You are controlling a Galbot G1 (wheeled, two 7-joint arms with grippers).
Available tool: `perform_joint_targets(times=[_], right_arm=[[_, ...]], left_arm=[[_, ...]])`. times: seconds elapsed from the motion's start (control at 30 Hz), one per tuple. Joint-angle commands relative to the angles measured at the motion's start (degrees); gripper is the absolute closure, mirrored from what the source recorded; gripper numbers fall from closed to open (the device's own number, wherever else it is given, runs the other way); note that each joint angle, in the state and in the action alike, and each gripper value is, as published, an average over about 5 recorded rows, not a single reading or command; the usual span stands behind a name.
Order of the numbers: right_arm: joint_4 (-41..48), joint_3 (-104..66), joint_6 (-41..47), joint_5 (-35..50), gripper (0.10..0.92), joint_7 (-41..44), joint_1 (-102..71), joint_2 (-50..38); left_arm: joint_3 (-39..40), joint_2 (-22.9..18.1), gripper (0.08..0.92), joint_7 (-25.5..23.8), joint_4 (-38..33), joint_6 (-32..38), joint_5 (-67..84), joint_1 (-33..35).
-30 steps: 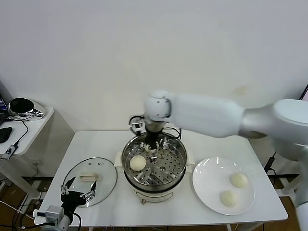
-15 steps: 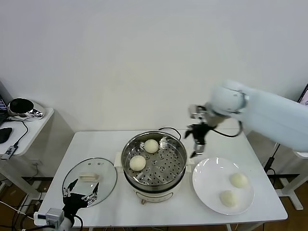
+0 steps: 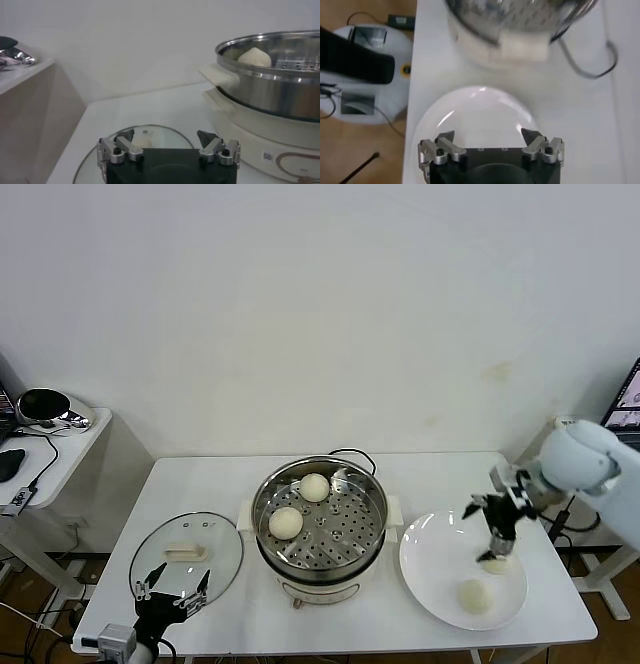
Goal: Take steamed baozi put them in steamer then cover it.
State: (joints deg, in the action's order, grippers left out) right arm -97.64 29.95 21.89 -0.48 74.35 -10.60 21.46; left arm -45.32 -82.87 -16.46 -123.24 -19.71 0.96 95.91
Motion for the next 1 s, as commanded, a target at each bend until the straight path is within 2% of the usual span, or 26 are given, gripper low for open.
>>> perform_joint_targets(times=[0.03,0.47,1.0], right_arm=[[0.4,-10.8,-2.5,-9.4,0.203,0.3,-17.1,0.6],[3.5,-8.2,-1.8,-12.6,0.203,-3.3,-16.6,5.1],[3.9,-7.2,-0.4,-14.1,0.203,-4.0,-17.6,6.2]], left_arm=[[0.2,-0.2,0.177,-0.2,-0.1,-0.1,-0.4,0.3],[0.1,0.1,0.177,-0.2,1.7,0.1,-0.6,0.3],[0.4,0.0,0.177,-0.1,2.7,0.2,-0.8,0.0]])
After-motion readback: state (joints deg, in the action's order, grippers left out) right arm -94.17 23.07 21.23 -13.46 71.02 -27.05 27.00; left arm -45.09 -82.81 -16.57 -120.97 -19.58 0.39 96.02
